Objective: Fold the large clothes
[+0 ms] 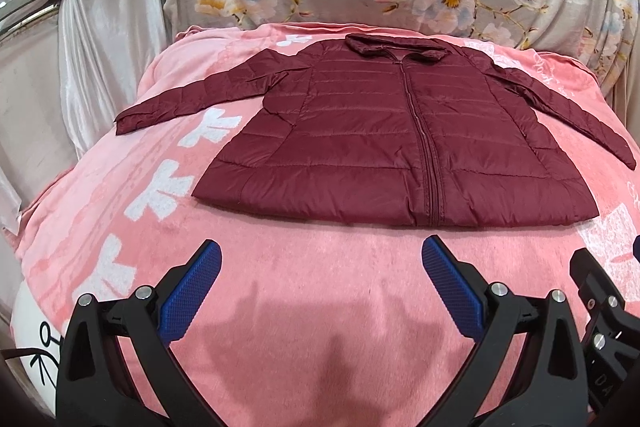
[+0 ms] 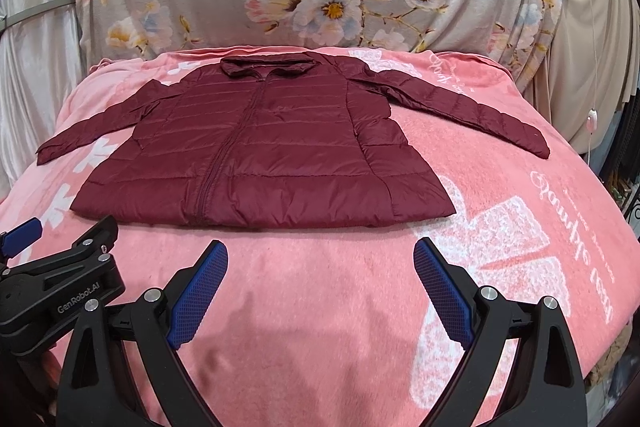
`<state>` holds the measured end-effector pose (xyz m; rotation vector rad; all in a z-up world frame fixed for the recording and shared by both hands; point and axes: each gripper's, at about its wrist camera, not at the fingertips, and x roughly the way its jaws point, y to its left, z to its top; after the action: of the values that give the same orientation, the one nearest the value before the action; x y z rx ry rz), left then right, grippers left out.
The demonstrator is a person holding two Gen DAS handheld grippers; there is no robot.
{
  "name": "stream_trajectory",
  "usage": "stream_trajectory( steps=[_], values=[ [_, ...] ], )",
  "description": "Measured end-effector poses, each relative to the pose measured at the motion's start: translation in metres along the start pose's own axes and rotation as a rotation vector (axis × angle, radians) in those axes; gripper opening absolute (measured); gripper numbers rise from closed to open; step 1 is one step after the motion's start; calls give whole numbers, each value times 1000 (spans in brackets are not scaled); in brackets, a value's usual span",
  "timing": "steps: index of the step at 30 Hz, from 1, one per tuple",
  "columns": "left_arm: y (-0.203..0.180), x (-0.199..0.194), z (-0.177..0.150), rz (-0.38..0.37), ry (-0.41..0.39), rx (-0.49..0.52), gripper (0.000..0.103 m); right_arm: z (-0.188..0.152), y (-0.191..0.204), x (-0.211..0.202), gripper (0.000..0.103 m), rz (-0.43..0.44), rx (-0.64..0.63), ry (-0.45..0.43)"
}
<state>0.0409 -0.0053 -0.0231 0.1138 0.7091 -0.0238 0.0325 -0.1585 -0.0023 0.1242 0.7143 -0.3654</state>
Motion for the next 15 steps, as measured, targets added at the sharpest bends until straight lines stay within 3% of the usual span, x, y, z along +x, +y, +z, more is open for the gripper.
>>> stream_trajectory(
  steps=[10,15],
  values=[
    [-14,19,21,-36,-51,14,98,20,-21,34,92,0,17,1],
    [-18,36,39,-51,-39,-15,98,47,-72,63,92,-22,89,-38]
  ],
)
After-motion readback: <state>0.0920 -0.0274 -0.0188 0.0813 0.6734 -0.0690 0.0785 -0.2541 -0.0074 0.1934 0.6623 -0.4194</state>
